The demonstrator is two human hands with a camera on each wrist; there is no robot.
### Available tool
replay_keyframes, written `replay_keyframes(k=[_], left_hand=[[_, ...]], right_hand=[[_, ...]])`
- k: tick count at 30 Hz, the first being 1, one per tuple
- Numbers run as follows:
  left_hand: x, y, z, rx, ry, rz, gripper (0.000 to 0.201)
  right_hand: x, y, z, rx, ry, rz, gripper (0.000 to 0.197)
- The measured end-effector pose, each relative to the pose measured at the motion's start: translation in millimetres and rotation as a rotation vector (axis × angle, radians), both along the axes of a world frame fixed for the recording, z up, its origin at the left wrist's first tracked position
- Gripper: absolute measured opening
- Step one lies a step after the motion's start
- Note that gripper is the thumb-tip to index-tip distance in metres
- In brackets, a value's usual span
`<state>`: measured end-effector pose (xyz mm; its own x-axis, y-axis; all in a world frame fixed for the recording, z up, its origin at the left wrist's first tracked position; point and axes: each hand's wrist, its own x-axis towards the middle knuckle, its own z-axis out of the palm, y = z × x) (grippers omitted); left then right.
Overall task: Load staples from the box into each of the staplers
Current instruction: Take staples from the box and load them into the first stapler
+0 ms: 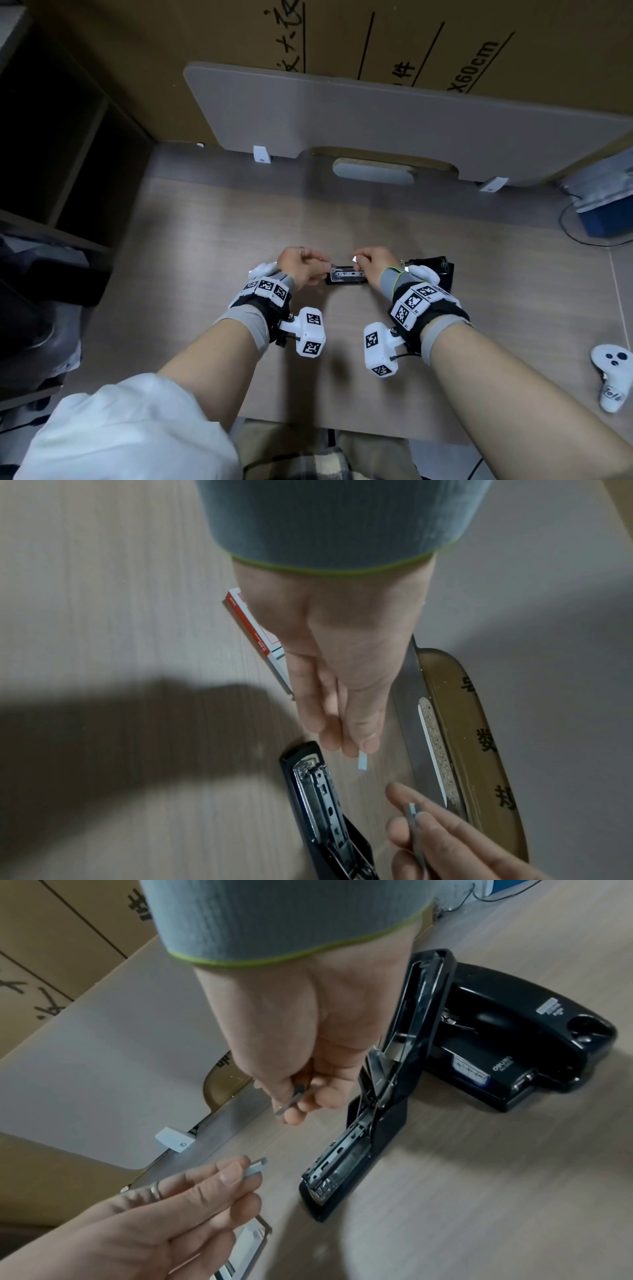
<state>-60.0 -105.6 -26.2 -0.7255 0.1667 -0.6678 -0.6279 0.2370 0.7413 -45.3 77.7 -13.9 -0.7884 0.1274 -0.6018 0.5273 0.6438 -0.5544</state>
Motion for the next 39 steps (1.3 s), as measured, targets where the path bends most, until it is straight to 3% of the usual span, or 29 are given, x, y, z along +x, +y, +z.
replay_keyframes(k=[9,14,18,24,27,34,39], left_hand=[[0,15,-6,-0.110,0.027,-0.044,0.014],[3,27,-17,-0.083,0.002,0.052,0.013],[4,28,-19,0.004,-0.065,0.110,0.011],[-4,19,1,0.165,-0.201,0.269,0.012],[-8,12,1,0.199,-0.216,0.265,0.030],[-10,-3,-4,0.180,-0.165,0.158,0.028],[-16,-2,-4,0.157,-0.142,0.068,0.029]], right_hand=[[-17,1,-3,-0.141,0.025,-0.071,0.017],[-21,4,4,-0.198,0.032,-0.053,0.016],[-28,7,-3,-0.082,0.041,0.022,0.014],[-30,-1,-2,-0.132,0.044,0.086,0.018],[-30,-8,3,-0.156,0.022,0.066,0.019],[-30,-19,13,-0.080,0.023,0.102,0.017],[-28,-16,25,0.220,-0.028,0.296,0.020]])
